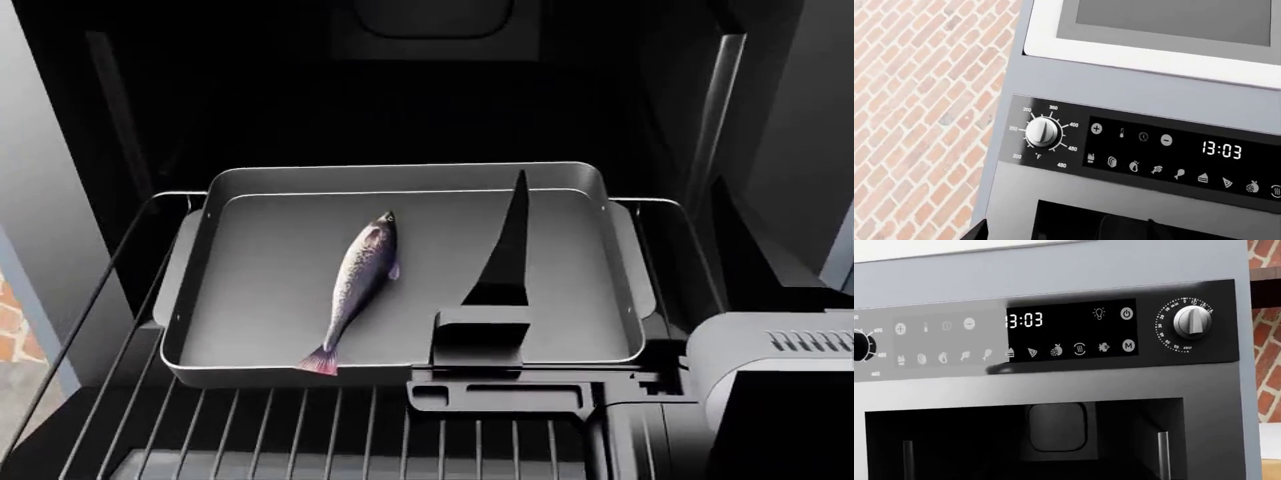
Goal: Pick the fish from the oven and place it on the plate on the counter.
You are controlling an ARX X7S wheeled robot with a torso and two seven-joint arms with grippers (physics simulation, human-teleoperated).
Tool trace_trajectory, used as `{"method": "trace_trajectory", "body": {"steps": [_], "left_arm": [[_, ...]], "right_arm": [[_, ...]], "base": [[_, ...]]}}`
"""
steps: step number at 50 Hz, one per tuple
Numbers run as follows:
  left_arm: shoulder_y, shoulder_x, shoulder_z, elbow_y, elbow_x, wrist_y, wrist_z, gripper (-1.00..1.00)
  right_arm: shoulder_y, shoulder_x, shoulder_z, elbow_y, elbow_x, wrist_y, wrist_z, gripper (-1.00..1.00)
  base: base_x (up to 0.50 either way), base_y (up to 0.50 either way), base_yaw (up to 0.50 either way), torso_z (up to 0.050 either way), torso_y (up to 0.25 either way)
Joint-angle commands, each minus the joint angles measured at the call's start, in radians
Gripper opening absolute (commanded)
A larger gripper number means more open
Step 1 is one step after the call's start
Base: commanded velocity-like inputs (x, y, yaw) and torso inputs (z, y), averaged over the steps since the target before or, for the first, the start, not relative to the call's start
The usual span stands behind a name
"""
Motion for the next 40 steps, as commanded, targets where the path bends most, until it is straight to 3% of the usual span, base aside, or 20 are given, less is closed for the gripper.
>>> {"method": "trace_trajectory", "body": {"steps": [1, 6, 19, 40], "left_arm": [[-0.012, -0.004, 0.01, 0.0, -0.002, 0.007, -0.005, 1.0], [-0.019, -0.004, 0.016, 0.005, -0.004, 0.008, -0.011, 1.0], [-0.024, -0.003, 0.035, 0.004, 0.003, 0.017, -0.018, 1.0], [-0.02, -0.011, 0.06, 0.0, 0.02, 0.04, -0.026, 1.0]], "right_arm": [[0.013, -0.002, -0.012, 0.015, 0.021, 0.002, 0.003, 1.0], [0.009, 0.003, 0.003, 0.001, 0.014, -0.017, -0.002, 1.0], [0.03, 0.016, -0.024, 0.006, 0.009, 0.019, 0.018, 1.0], [0.018, 0.022, -0.026, 0.011, 0.01, -0.005, -0.002, 1.0]], "base": [[0.47, 0.0, 0.0, 0.0, 0.0], [0.47, 0.0, 0.0, 0.0, 0.0], [0.0, 0.01, 0.0, 0.0, 0.001], [0.0, 0.44, 0.0, 0.0, 0.0]]}}
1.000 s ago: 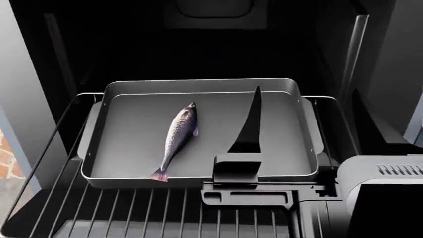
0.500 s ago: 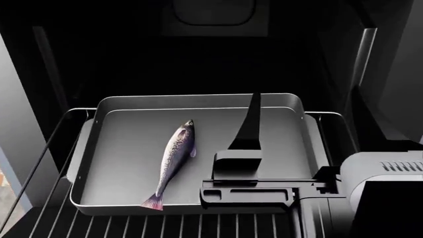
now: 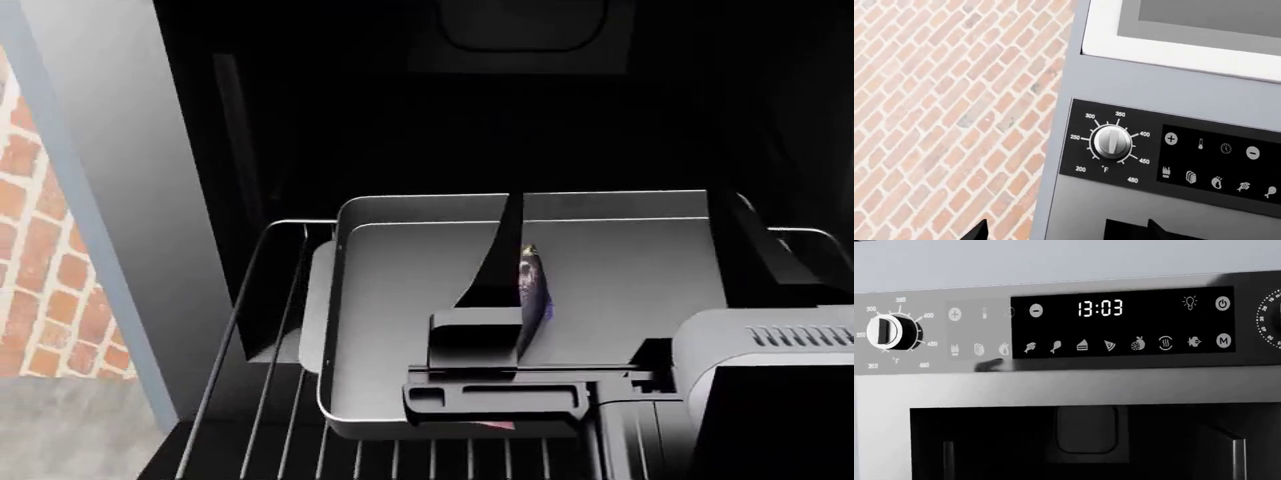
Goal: Pick the fish from the oven and place it on the plate on the counter.
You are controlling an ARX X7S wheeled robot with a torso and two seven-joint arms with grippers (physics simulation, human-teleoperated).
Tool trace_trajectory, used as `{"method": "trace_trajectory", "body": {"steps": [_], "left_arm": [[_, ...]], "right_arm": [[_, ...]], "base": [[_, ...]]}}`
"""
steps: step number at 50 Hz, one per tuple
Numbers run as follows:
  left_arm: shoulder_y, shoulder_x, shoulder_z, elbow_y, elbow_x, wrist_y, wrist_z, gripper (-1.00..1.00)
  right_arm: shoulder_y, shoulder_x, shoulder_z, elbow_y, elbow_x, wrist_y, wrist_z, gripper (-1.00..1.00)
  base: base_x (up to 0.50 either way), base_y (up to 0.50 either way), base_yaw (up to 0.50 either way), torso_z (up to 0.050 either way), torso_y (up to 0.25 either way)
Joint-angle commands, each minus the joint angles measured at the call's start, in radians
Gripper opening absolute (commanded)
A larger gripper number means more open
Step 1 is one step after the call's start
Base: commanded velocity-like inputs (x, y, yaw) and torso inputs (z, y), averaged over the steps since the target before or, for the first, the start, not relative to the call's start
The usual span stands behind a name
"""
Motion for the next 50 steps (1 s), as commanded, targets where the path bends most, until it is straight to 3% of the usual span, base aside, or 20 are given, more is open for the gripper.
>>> {"method": "trace_trajectory", "body": {"steps": [1, 6, 17, 31, 50], "left_arm": [[0.002, -0.002, 0.016, -0.002, 0.009, 0.011, -0.003, 1.0], [0.003, 0.001, 0.022, -0.003, 0.013, 0.017, 0.0, 1.0], [0.116, 0.007, 0.033, -0.035, 0.104, 0.12, 0.024, 1.0], [0.22, -0.01, 0.025, -0.09, 0.155, 0.232, 0.069, 1.0], [0.265, -0.016, 0.015, -0.137, 0.166, 0.285, 0.09, 1.0]], "right_arm": [[0.009, 0.007, -0.008, 0.017, 0.015, 0.001, -0.016, 1.0], [0.195, 0.02, -0.089, 0.153, 0.247, 0.143, 0.006, 1.0], [0.406, -0.022, -0.176, 0.573, 0.702, 0.229, 0.048, 1.0], [0.35, -0.121, -0.22, 0.706, 0.768, 0.121, 0.177, 1.0], [0.402, -0.174, -0.317, 0.882, 0.55, 0.173, 0.006, 1.0]], "base": [[0.0, 0.0, 0.0, 0.0, 0.0], [0.0, 0.0, 0.0, 0.0, 0.0], [0.0, 0.0, 0.0, 0.0, 0.0], [0.0, 0.0, 0.0, 0.0, 0.0], [0.0, 0.0, 0.0, 0.0, 0.0]]}}
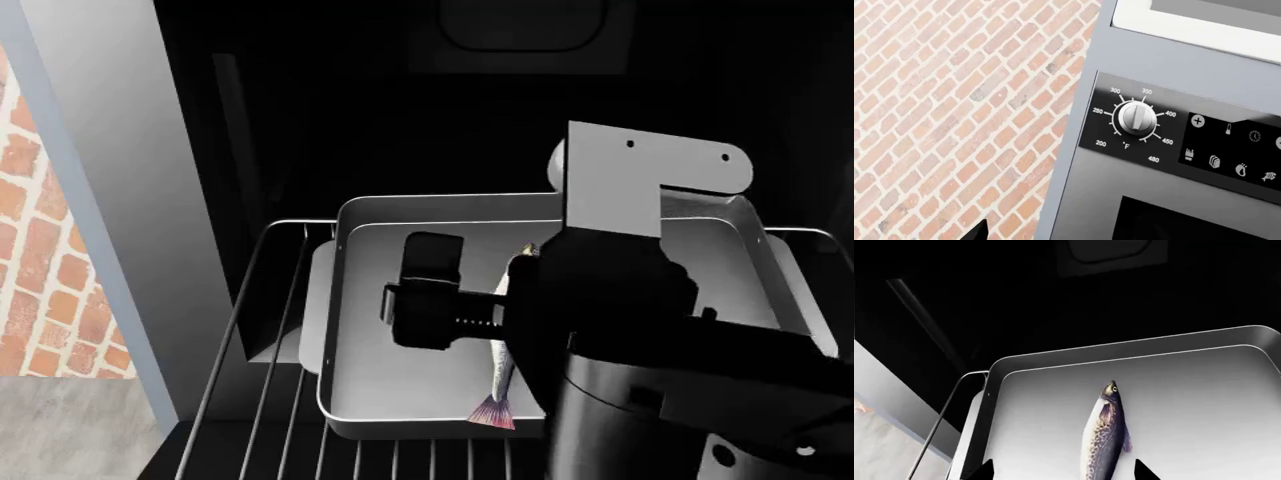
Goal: Pick the fish from the oven and place it on the plate on the counter.
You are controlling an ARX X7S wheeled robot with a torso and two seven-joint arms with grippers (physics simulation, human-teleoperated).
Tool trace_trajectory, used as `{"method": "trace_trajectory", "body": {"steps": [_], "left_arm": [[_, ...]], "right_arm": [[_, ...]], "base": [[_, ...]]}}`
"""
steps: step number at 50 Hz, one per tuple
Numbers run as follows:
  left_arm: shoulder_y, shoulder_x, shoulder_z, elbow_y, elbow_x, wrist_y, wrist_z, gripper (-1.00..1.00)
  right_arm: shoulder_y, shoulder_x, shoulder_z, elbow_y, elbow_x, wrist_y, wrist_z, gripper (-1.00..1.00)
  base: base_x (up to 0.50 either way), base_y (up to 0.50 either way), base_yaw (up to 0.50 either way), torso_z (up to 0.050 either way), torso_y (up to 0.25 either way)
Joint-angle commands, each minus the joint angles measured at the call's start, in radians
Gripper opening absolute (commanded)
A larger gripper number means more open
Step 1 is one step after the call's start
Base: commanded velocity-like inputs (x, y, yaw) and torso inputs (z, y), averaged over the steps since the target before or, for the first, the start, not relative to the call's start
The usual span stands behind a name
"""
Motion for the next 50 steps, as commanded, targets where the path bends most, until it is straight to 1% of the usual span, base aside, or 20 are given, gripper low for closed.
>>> {"method": "trace_trajectory", "body": {"steps": [1, 8, 16, 20, 26, 44, 50], "left_arm": [[0.026, 0.001, -0.003, -0.026, 0.011, 0.029, 0.013, 1.0], [0.017, 0.009, 0.0, -0.026, 0.007, 0.016, 0.014, 1.0], [0.024, 0.015, -0.001, -0.033, 0.015, 0.025, 0.019, 1.0], [0.037, 0.025, 0.003, -0.049, 0.025, 0.038, 0.029, 1.0], [0.058, 0.026, -0.002, -0.074, 0.033, 0.065, 0.041, 1.0], [0.076, 0.034, -0.003, -0.09, 0.039, 0.079, 0.05, 1.0], [0.084, 0.031, -0.006, -0.089, 0.041, 0.084, 0.051, 1.0]], "right_arm": [[0.022, -0.023, -0.065, 0.117, -0.12, 0.028, -0.113, 1.0], [0.027, -0.019, -0.082, 0.151, -0.107, 0.051, -0.111, 1.0], [0.072, -0.051, -0.125, 0.313, -0.021, 0.125, -0.089, 1.0], [0.128, -0.078, -0.16, 0.417, -0.033, 0.17, -0.122, 1.0], [0.179, -0.107, -0.193, 0.498, -0.053, 0.208, -0.158, 1.0], [0.212, -0.143, -0.223, 0.544, -0.105, 0.209, -0.217, 1.0], [0.197, -0.142, -0.225, 0.538, -0.113, 0.197, -0.221, 1.0]], "base": [[0.0, 0.0, 0.0, 0.0, 0.0], [0.0, 0.0, 0.0, 0.0, 0.0], [0.0, 0.0, 0.0, 0.0, 0.0], [0.0, 0.0, 0.0, 0.0, 0.0], [0.0, 0.0, 0.0, 0.0, 0.0], [0.0, 0.0, 0.0, 0.0, 0.0], [0.0, 0.0, 0.0, 0.0, 0.0]]}}
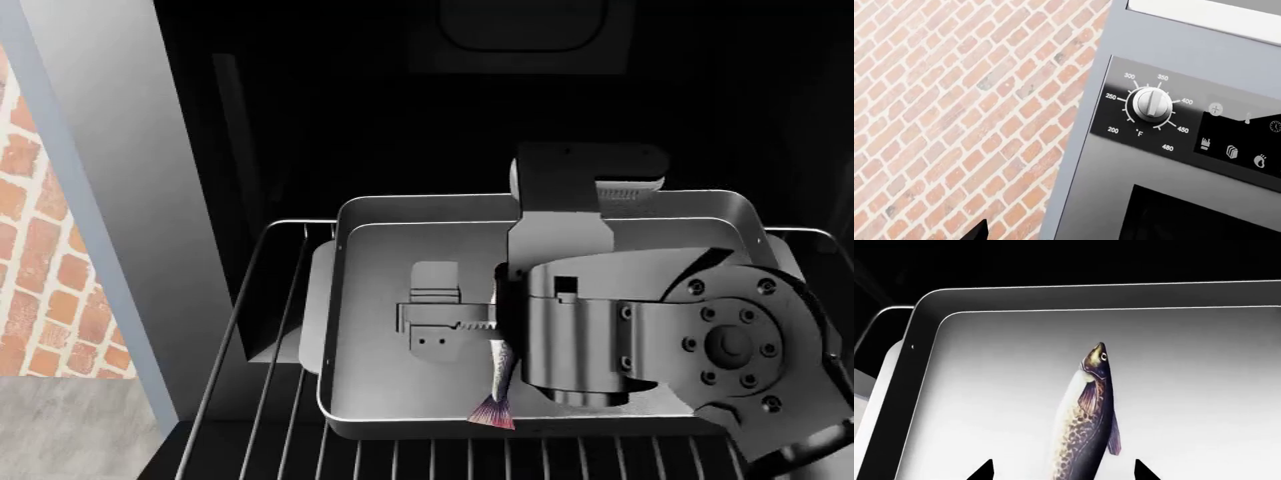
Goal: Pick the fish from the oven and place it on the plate on the counter.
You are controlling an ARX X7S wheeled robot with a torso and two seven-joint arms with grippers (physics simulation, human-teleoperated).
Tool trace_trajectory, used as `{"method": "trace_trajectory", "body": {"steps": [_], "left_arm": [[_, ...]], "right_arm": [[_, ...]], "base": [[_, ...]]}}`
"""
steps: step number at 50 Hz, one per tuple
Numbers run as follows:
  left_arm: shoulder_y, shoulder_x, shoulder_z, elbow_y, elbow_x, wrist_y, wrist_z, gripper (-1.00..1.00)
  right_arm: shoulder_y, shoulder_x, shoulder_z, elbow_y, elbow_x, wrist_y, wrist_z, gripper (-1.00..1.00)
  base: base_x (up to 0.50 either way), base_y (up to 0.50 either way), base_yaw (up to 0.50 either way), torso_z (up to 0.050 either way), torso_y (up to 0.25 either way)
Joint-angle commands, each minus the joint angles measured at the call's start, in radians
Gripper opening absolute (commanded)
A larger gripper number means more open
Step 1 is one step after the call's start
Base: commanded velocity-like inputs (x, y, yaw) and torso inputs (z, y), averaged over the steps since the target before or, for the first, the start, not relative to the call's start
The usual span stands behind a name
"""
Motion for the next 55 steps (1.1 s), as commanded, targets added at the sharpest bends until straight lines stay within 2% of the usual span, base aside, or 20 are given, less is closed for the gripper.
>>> {"method": "trace_trajectory", "body": {"steps": [1, 17, 55], "left_arm": [[0.017, 0.001, -0.002, -0.007, 0.007, 0.014, 0.005, 1.0], [0.026, 0.016, 0.01, -0.016, 0.02, 0.006, 0.017, 1.0], [0.05, 0.03, 0.009, -0.05, 0.023, 0.021, 0.039, 1.0]], "right_arm": [[0.0, -0.012, -0.015, 0.019, -0.021, -0.005, -0.021, 1.0], [-0.034, 0.016, -0.006, 0.005, -0.022, -0.031, -0.024, 1.0], [-0.037, -0.006, -0.051, 0.04, -0.082, -0.036, -0.083, 1.0]], "base": [[0.0, 0.0, 0.0, 0.0, 0.0], [0.0, 0.0, 0.0, 0.0, 0.0], [0.0, 0.0, 0.0, 0.0, 0.0]]}}
